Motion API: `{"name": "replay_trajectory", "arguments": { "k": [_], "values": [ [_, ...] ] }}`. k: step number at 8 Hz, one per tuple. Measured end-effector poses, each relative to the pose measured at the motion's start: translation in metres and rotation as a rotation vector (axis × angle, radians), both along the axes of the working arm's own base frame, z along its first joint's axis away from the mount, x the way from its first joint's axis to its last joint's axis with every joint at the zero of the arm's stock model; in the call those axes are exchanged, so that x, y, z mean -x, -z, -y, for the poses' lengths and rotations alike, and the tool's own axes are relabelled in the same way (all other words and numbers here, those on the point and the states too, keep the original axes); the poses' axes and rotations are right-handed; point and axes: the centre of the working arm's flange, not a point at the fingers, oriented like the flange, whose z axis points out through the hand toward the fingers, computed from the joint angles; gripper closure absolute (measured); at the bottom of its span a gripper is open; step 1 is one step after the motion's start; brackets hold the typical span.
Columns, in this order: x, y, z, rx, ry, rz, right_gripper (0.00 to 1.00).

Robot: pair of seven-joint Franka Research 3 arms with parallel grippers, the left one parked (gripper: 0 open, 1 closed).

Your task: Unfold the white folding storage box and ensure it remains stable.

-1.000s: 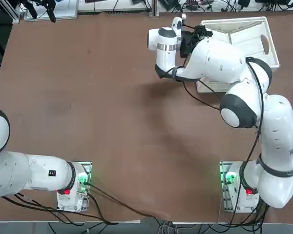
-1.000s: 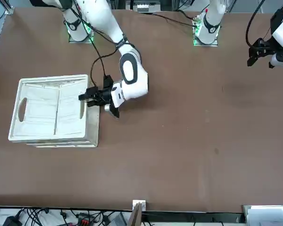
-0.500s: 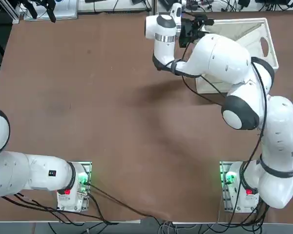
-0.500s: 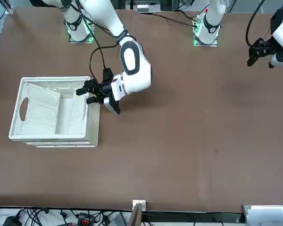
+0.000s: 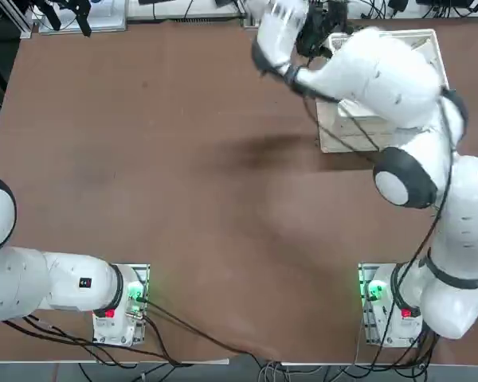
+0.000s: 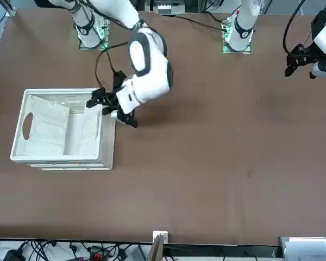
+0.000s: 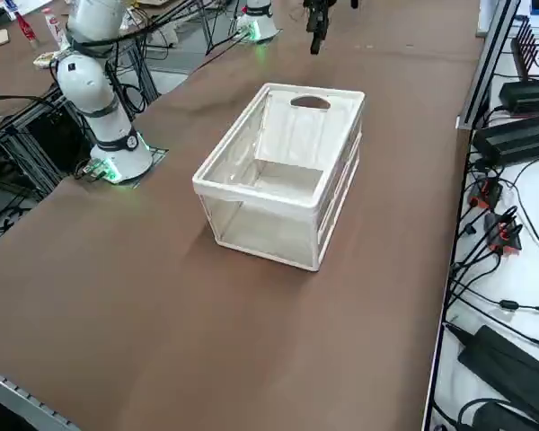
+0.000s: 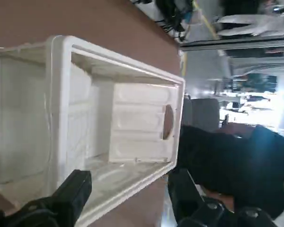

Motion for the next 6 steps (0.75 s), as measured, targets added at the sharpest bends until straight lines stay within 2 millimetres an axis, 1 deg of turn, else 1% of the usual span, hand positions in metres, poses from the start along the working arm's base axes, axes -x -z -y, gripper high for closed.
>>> {"name": "replay_trajectory", "arguments": {
  "k": [1,2,3,4,5,6],
  "values": [
    [-0.008,-0.037,0.027,-0.114,-0.015,-0.051,0.01],
    [-0.016,-0.064,0.058,-0.222,-0.034,-0.099,0.04],
    [-0.025,-0.077,0.089,-0.317,-0.053,-0.129,0.09],
    [-0.034,-0.079,0.12,-0.389,-0.073,-0.143,0.15],
    [-0.04,-0.071,0.149,-0.452,-0.088,-0.151,0.4],
    [-0.044,-0.057,0.174,-0.514,-0.095,-0.162,0.51]
  ]
}}
